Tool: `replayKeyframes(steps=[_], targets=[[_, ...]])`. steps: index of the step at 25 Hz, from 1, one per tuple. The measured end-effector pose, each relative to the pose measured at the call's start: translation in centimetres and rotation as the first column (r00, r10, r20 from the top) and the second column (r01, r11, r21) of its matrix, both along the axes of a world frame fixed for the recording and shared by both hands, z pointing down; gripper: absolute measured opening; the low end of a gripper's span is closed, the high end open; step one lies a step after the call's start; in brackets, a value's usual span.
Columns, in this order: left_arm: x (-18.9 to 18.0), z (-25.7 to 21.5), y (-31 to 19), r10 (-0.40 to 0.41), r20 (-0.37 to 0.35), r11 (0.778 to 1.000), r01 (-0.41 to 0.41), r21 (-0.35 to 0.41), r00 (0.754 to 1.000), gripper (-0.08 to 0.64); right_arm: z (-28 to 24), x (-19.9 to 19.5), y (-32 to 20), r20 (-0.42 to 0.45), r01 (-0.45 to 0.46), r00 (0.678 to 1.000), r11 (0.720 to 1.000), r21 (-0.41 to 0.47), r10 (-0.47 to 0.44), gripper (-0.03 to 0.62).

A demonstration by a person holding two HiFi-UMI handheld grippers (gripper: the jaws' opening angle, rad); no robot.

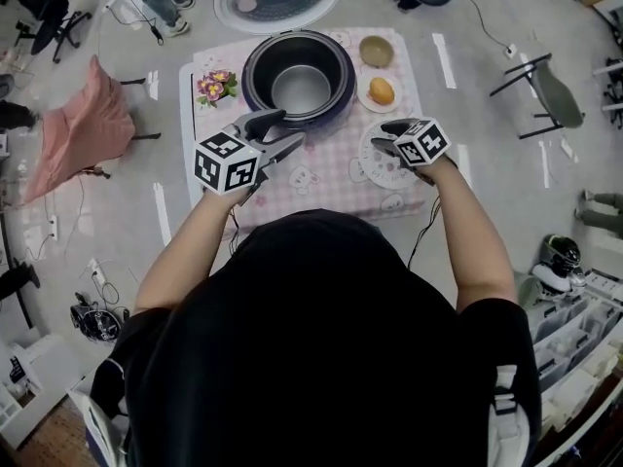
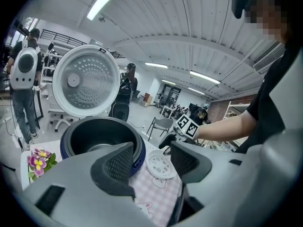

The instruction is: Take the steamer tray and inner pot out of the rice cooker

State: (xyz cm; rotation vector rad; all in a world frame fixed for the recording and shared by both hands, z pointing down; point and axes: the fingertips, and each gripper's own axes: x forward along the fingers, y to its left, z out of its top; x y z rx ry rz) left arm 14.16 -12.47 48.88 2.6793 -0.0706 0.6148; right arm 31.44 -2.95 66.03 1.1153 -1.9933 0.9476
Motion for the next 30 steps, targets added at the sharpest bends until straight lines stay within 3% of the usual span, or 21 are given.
replayKeyframes(steps=[4, 8, 15, 22, 25, 30], targets=[[-1.0, -1.1, -1.2, -0.033, -0.013, 0.999, 0.033, 0.013, 0.999, 0.259, -4.8, 0.7, -3.9, 0.05, -0.075, 0.996, 0.99, 0.117, 0.07, 0.198], [-1.9, -2.1, -2.7, -0.08, -0.035, 0.997, 0.08, 0.018, 0.996, 0.259, -9.1, 1.3, -7.3, 0.068, -0.114, 0.993, 0.963, 0.243, 0.1, 0.198], [-3.0, -3.8, -5.1, -0.136, -0.067, 0.989, 0.14, 0.051, 0.988, 0.259, -15.4, 2.5, -11.5, 0.105, -0.206, 0.978, 0.88, 0.427, 0.178, 0.199], [-3.8, -6.0, -8.8, -0.198, -0.107, 0.973, 0.209, 0.097, 0.974, 0.259, -20.2, 3.4, -14.7, 0.161, -0.279, 0.96, 0.788, 0.549, 0.228, 0.198], [-4.7, -6.0, -10.0, -0.225, -0.097, 0.966, 0.235, 0.108, 0.97, 0.259, -20.5, 3.1, -15.1, 0.153, -0.264, 0.964, 0.794, 0.548, 0.215, 0.195], [-5.5, -4.0, -11.7, -0.261, -0.045, 0.959, 0.264, 0.107, 0.964, 0.259, -18.1, 2.4, -15.8, 0.161, -0.26, 0.965, 0.835, 0.485, 0.207, 0.19]])
